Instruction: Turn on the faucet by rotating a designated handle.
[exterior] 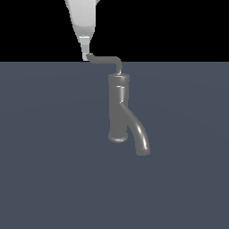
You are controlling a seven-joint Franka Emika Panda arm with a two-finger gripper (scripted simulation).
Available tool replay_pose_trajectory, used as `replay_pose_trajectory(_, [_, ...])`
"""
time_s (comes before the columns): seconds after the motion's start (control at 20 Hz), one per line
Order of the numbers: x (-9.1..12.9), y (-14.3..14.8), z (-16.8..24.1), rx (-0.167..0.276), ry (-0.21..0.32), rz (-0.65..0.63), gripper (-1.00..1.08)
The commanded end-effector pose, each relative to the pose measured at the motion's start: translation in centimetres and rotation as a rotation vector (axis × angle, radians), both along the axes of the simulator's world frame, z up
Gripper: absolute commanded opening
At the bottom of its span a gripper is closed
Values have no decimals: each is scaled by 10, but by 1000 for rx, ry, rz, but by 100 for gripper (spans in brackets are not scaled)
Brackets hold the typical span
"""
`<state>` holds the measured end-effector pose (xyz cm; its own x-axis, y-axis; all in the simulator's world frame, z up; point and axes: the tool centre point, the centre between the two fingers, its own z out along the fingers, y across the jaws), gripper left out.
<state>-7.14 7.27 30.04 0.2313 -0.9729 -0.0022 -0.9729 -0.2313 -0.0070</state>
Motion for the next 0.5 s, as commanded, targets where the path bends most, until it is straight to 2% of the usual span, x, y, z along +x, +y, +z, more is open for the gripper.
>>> replay_pose_trajectory(0.0, [-6,-12,0,-2,3,-9,-100])
replay_pose_trajectory(0.45, [-28,-40,0,-2,5,-11,-100])
